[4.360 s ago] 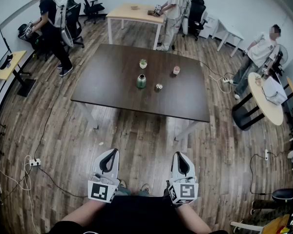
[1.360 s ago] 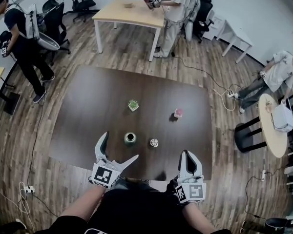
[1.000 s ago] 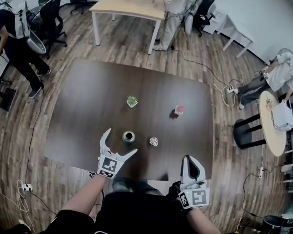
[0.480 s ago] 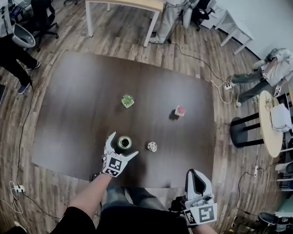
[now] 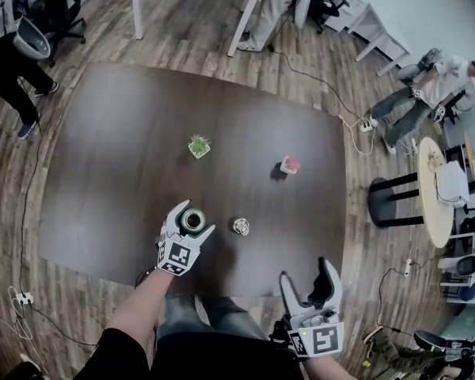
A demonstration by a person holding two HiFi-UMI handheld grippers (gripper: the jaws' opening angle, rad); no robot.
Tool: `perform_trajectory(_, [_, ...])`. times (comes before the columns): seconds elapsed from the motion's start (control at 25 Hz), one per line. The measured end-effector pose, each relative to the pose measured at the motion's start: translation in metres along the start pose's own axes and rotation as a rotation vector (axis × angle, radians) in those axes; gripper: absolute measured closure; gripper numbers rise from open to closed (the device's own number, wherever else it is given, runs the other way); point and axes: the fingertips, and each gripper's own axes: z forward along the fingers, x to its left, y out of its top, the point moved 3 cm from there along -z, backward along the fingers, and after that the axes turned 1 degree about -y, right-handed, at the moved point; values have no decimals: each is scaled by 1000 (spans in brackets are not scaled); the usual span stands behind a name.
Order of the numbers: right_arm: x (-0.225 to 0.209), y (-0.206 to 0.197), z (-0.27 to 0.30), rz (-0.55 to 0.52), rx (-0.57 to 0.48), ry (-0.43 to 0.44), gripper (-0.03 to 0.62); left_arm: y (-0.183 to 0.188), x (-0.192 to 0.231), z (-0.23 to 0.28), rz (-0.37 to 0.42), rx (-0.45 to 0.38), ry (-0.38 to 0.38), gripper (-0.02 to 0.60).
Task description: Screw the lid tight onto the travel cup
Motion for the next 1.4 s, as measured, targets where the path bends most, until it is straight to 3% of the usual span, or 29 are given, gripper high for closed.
perform_trajectory(0.04, [2, -4, 10, -2, -5, 10, 22, 0, 0, 0, -3, 5, -7, 193])
perform_trajectory(0.08, [5, -9, 21, -8, 4, 21, 2, 0, -1, -1, -2, 8, -14, 193])
perform_trajectory(0.2, [15, -36, 55, -65, 72, 64, 3, 1, -2, -2, 9, 9, -30, 193])
perform_trajectory(0.36, [34, -98, 106, -152, 293, 168, 3, 1, -3, -1, 25, 2, -36, 193])
perform_trajectory(0.48, [48, -150, 146, -234, 409, 303, 3, 1, -4, -1, 26, -15, -36, 192])
perform_trajectory(0.64, [66, -207, 179, -307, 644, 478, 6, 2, -3, -4, 16, -23, -30, 192])
perform_trajectory(0.8, [61, -238, 192, -359, 781, 513, 24, 4, -2, -4, 7, -27, -34, 193])
perform_trajectory(0.84, [59, -243, 193, -358, 803, 519, 38, 4, -2, -5, 5, -27, -35, 193])
perform_trajectory(1.12, [56, -257, 198, -402, 868, 553, 303, 3, -2, -4, -4, -36, -43, 193])
perform_trajectory(1.4, [58, -257, 203, -418, 875, 566, 319, 2, -3, -3, -5, -36, -44, 193])
